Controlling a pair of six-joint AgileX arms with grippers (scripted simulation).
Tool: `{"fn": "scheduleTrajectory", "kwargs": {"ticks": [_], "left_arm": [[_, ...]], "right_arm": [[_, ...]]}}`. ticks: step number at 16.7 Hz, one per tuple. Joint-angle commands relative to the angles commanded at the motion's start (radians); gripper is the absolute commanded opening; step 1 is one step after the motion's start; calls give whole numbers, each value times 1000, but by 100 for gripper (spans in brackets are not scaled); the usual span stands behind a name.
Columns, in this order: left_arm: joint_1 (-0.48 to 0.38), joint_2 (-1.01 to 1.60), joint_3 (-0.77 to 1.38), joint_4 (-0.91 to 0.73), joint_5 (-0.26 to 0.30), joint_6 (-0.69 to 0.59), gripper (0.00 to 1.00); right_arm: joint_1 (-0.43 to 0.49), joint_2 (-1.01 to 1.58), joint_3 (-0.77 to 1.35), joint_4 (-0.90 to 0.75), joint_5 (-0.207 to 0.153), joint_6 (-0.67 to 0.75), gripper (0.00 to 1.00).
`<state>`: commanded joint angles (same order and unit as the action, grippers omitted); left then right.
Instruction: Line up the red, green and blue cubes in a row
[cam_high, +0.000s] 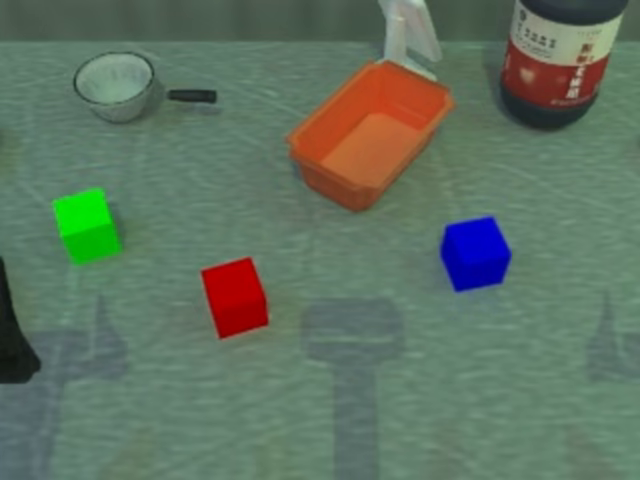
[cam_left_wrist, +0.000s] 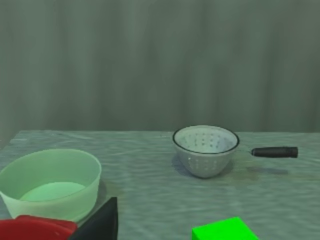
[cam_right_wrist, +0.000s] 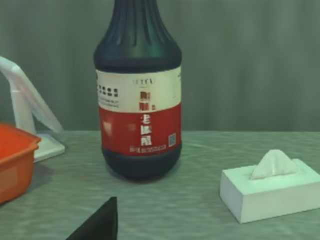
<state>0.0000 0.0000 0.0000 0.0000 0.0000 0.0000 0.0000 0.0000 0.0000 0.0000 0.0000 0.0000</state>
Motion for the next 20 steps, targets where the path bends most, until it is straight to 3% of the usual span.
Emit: {"fn": "scheduleTrajectory", "kwargs": {"ticks": [4, 8, 20], "left_arm": [[-11, 30, 30, -22, 1, 15, 100], [-69, 219, 210, -147, 2, 98, 100], [-353, 1457, 1101, -808, -1, 524, 100]], "right_arm": [[0, 0, 0, 0, 0, 0, 100], [0, 0, 0, 0, 0, 0, 100], [0, 0, 0, 0, 0, 0, 100]]}}
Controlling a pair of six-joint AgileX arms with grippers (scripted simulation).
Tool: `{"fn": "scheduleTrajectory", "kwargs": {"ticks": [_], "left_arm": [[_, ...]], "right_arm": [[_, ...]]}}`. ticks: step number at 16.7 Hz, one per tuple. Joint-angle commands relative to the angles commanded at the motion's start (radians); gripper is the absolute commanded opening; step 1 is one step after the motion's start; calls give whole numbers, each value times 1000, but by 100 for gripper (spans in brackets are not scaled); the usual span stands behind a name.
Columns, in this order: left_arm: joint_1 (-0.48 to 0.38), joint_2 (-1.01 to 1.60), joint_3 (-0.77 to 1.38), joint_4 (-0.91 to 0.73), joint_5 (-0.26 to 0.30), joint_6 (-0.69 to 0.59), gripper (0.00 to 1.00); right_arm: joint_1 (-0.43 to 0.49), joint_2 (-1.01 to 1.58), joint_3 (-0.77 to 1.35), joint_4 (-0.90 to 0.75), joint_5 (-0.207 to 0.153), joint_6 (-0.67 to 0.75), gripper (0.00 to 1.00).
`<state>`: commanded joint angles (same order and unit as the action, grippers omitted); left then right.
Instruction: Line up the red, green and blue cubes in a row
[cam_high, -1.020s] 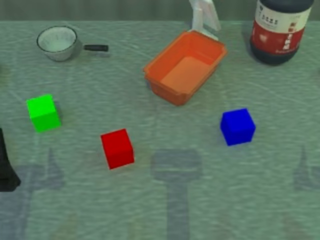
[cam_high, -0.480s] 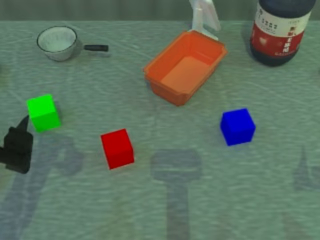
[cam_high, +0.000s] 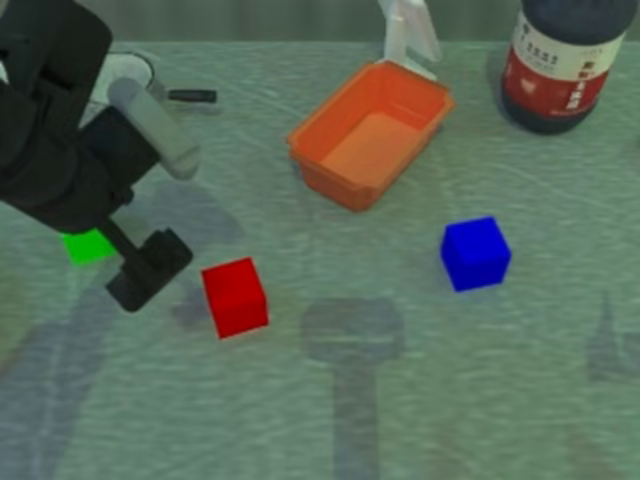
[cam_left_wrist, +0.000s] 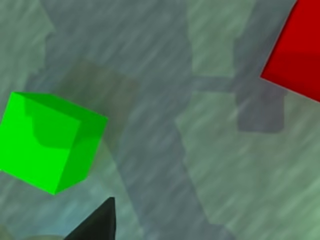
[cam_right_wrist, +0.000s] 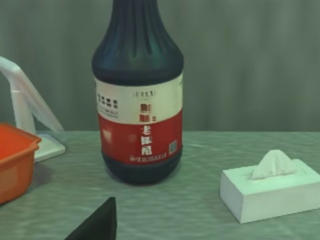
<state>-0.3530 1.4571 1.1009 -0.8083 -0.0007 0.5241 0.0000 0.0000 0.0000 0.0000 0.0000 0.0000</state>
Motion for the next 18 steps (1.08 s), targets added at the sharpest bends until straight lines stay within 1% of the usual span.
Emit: {"fn": "scheduleTrajectory", "kwargs": {"ticks": [4, 8, 10, 14, 18], "left_arm": [[-81, 313, 253, -179, 1, 118, 100], [-133, 518, 428, -287, 2, 195, 100], [-144, 561, 468, -311, 2, 213, 100], [-146, 567, 476, -314, 2, 215, 100], [-144, 581, 444, -272, 2, 217, 100]], "right_arm": [[0, 0, 0, 0, 0, 0, 100], [0, 0, 0, 0, 0, 0, 100], [0, 0, 0, 0, 0, 0, 100], [0, 0, 0, 0, 0, 0, 100], [0, 0, 0, 0, 0, 0, 100]]}}
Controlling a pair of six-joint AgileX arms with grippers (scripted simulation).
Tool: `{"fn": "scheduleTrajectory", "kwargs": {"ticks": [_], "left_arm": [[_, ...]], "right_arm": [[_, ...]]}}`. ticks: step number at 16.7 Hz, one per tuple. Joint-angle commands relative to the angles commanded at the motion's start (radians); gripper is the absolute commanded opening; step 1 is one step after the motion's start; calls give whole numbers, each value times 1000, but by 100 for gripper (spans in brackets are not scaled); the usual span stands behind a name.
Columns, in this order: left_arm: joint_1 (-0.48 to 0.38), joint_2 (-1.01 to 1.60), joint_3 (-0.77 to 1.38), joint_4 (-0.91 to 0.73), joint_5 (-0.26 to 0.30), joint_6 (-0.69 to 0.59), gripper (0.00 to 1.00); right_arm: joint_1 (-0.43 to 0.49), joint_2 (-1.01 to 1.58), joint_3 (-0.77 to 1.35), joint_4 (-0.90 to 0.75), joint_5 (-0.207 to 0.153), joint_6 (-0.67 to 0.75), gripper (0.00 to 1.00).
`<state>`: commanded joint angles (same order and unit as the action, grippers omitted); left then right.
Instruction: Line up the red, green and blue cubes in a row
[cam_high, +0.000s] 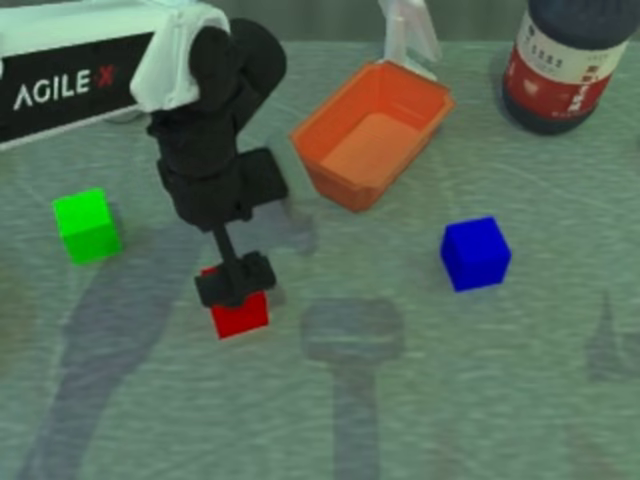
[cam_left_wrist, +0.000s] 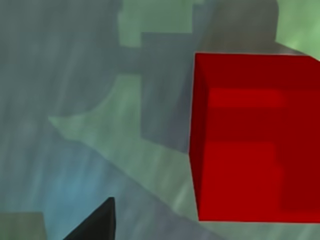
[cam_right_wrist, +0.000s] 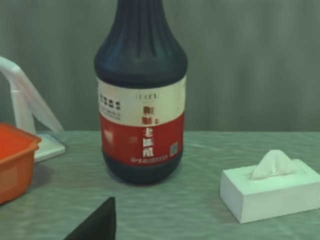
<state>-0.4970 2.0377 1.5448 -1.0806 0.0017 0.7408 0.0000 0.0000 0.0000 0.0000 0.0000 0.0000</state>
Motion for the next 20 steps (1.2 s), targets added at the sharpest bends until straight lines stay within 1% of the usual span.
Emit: {"fn": "scheduleTrajectory", "kwargs": {"ticks": [6, 8, 12, 20], "left_arm": [[0, 92, -136, 238, 1, 1, 100], [-1, 109, -158, 271, 1, 2, 100], [-1, 110, -159, 272, 1, 2, 100], [-1, 110, -159, 272, 1, 2, 40]], "right_arm": [[0, 0, 0, 0, 0, 0, 100], [0, 0, 0, 0, 0, 0, 100], [0, 0, 0, 0, 0, 0, 100], [0, 0, 0, 0, 0, 0, 100]]}}
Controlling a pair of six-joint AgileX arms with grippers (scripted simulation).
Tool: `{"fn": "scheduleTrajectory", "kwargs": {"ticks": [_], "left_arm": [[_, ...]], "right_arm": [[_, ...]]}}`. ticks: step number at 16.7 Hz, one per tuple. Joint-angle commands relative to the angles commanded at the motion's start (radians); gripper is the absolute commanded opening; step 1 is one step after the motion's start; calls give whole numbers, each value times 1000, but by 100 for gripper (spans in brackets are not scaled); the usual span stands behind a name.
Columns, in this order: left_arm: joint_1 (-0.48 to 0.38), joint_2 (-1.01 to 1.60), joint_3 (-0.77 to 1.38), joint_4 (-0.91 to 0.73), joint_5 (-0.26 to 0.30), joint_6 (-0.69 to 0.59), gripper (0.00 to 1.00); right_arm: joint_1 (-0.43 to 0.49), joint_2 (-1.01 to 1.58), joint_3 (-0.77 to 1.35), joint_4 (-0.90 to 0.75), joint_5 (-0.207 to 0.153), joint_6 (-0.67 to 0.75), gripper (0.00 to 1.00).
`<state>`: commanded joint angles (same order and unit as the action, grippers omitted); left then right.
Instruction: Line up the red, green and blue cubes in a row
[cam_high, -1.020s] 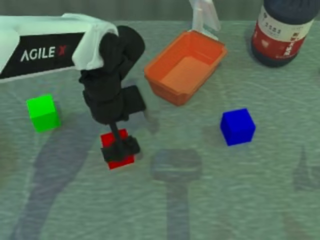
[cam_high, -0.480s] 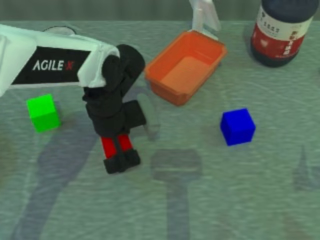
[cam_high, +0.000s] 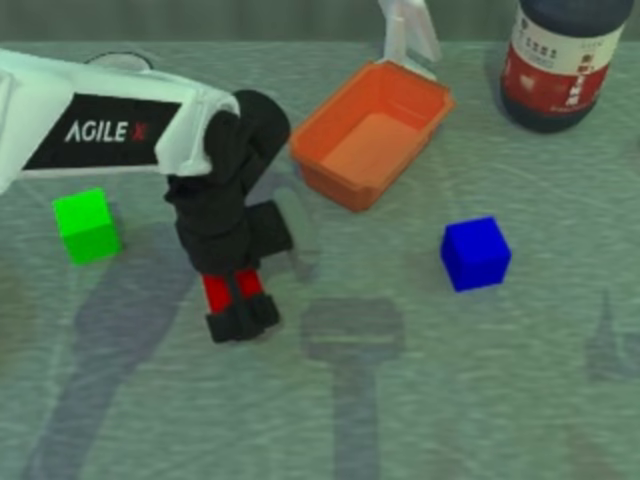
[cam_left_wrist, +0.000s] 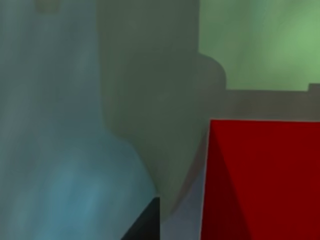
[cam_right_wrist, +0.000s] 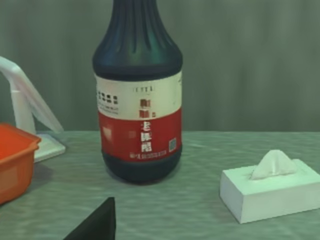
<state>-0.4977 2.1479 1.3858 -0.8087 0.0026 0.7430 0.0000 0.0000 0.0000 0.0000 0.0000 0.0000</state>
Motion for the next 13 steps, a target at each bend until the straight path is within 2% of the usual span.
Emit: {"fn": "scheduleTrajectory", "kwargs": {"ticks": [5, 13], "left_arm": [[0, 0, 0, 0, 0, 0, 2], [0, 0, 0, 0, 0, 0, 0]], "right_arm": [[0, 0, 0, 0, 0, 0, 100], [0, 0, 0, 0, 0, 0, 100]]}}
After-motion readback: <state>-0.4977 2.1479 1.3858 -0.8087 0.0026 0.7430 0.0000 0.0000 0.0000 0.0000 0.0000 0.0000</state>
